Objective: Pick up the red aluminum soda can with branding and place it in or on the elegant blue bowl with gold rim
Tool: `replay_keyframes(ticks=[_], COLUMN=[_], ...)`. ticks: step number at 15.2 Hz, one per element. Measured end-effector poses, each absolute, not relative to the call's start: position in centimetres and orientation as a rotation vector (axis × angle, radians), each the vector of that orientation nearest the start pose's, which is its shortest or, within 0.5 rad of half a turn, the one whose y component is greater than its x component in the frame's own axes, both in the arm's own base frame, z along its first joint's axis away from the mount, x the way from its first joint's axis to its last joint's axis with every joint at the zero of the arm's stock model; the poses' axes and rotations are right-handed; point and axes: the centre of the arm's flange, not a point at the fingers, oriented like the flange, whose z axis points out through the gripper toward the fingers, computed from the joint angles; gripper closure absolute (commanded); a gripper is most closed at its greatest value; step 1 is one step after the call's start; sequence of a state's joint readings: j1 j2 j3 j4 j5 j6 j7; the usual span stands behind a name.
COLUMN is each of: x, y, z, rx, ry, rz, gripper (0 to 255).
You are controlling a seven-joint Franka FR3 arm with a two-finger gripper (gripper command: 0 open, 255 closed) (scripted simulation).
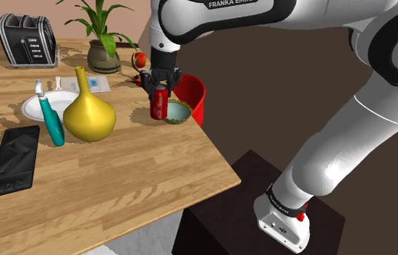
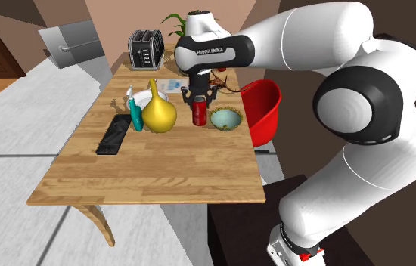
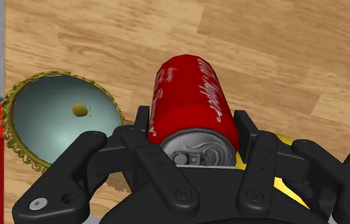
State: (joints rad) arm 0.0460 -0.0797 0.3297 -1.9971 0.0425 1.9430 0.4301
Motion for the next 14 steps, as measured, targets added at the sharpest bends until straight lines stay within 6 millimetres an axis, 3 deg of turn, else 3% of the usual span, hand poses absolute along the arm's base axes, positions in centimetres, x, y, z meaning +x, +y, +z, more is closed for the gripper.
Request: replay_keyframes(ticks=[12,14], x=[57.0,57.9], y=[6.1,4.6], z=[51.1,51.1], rx=[-3.118,-3.118], ry=[0.109,0.109], rz=[-0.022,-0.022], gripper=[255,255])
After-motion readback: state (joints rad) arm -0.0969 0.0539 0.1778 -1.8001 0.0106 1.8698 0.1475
